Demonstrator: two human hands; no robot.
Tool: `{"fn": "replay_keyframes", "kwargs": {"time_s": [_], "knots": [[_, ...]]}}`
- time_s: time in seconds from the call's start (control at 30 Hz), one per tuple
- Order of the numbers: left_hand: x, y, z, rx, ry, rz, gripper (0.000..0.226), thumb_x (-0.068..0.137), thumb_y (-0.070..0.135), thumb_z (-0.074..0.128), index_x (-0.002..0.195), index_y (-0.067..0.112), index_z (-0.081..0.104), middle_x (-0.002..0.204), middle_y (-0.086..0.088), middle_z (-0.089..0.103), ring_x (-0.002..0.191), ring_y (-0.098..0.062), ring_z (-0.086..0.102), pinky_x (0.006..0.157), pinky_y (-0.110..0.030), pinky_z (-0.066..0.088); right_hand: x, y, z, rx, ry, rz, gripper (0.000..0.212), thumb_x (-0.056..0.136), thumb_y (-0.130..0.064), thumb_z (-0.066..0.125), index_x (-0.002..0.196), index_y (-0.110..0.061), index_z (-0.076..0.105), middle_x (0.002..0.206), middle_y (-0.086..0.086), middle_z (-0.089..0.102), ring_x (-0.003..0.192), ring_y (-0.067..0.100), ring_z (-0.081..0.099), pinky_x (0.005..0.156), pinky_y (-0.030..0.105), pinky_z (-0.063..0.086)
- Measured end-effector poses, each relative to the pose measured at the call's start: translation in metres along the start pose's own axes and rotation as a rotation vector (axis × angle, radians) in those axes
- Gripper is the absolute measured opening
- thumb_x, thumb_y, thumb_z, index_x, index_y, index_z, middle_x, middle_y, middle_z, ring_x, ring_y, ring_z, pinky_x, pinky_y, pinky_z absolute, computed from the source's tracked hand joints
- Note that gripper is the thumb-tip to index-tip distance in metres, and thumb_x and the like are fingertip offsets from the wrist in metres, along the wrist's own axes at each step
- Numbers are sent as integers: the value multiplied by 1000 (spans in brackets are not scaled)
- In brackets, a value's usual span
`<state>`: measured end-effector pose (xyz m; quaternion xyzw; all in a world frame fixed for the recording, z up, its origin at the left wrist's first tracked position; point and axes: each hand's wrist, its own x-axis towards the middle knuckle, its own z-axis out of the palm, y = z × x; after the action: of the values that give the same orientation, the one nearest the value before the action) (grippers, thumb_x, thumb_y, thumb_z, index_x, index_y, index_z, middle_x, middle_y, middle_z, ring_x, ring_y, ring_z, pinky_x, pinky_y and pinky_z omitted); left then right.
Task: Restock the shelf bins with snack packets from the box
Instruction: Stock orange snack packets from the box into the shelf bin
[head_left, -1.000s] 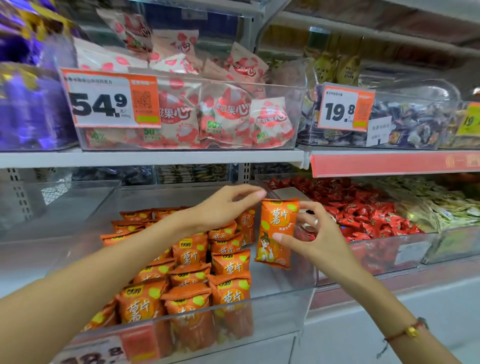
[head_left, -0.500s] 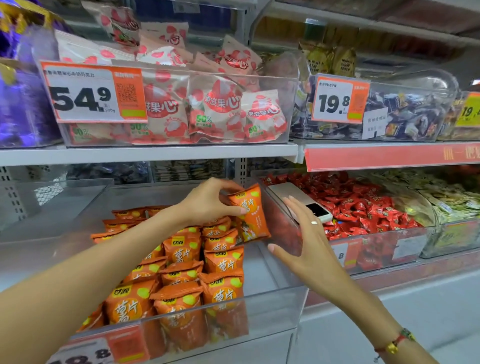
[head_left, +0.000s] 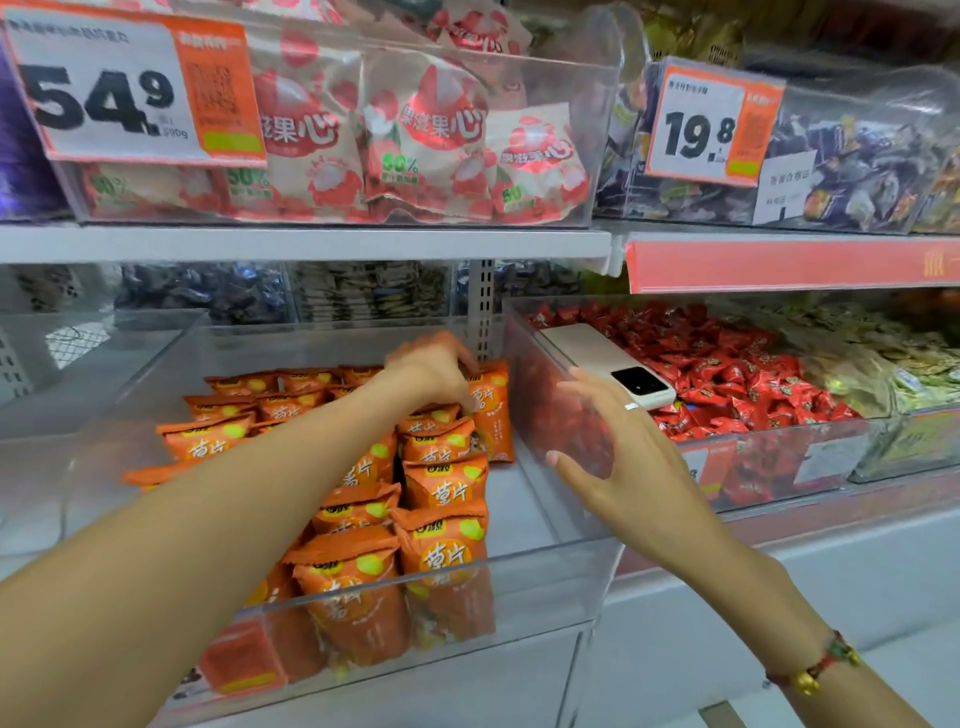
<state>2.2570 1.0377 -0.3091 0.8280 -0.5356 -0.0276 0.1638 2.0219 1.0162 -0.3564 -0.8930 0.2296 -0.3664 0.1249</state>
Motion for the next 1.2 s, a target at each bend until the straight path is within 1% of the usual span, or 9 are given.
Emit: {"fn": "replay_keyframes", "kwargs": {"time_s": [0.2, 0.4, 0.57, 0.63, 0.7, 0.87, 0.97, 1.07, 1.2], "knots": [[-17, 7, -7, -17, 7, -14, 61, 74, 46, 76, 130, 28, 56, 131, 3, 58, 118, -21, 55, 97, -38, 48, 4, -1, -2, -27, -9, -7, 49, 83, -22, 69, 128, -23, 51, 145, -8, 39, 128, 14, 42, 95, 22, 34], [-101, 11, -32, -126, 281, 65, 38, 85, 34, 65, 122, 32, 61, 125, 10, 63, 118, -14, 56, 93, -33, 49, -4, -15, -16, -145, -35, 17, 55, 81, -26, 66, 132, -19, 51, 141, 2, 44, 131, 22, 40, 104, 35, 38], [-202, 3, -39, -140, 496, 158, 24, 86, 35, 63, 110, 36, 63, 112, 17, 65, 107, -7, 57, 86, -30, 46, -32, -68, -31, -127, 70, -163, 27, 84, -20, 63, 110, -24, 63, 109, -12, 59, 101, 7, 52, 78, 21, 41], [-245, -5, -40, -172, 613, 184, 20, 85, 35, 62, 105, 34, 65, 105, 18, 66, 98, -5, 59, 80, -29, 47, -49, -93, -33, -115, -19, -200, 24, 85, -28, 58, 109, -29, 62, 93, -18, 61, 81, 1, 52, 67, 25, 44], [-282, -17, -34, -252, 663, 157, 19, 84, 36, 61, 102, 33, 67, 100, 19, 66, 90, -2, 60, 75, -25, 46, -65, -115, -32, -148, -237, -202, 25, 89, -33, 59, 113, -37, 58, 85, -18, 63, 71, 1, 54, 60, 27, 43], [-356, -60, 9, -339, 576, -71, 18, 82, 40, 58, 98, 37, 67, 87, 21, 65, 80, 5, 58, 71, -29, 49, -94, -149, 1, -264, -818, -221, 26, 94, -36, 53, 120, -37, 54, 90, -23, 57, 83, 1, 57, 68, 25, 38], [-382, -92, 49, -296, 467, -271, 16, 84, 40, 60, 99, 38, 67, 88, 18, 64, 79, 2, 58, 71, -29, 49, -109, -148, 46, -227, -917, -172, 27, 95, -31, 51, 122, -32, 54, 99, -16, 64, 94, 9, 60, 72, 26, 39], [-407, -128, 92, -167, 266, -360, 25, 82, 29, 68, 107, 30, 68, 106, 10, 67, 104, -18, 61, 84, -34, 49, -129, -141, 95, -180, -971, -80, 28, 93, -24, 52, 120, -25, 58, 103, -6, 69, 99, 16, 61, 76, 28, 43], [-436, -162, 126, -96, -61, -407, 60, 76, 55, 39, 123, 25, 63, 127, 4, 60, 119, -23, 54, 100, -38, 43, -180, -150, 151, -53, -1175, -20, 29, 93, -29, 55, 119, -19, 61, 109, 1, 69, 104, 20, 61, 76, 26, 42]]}}
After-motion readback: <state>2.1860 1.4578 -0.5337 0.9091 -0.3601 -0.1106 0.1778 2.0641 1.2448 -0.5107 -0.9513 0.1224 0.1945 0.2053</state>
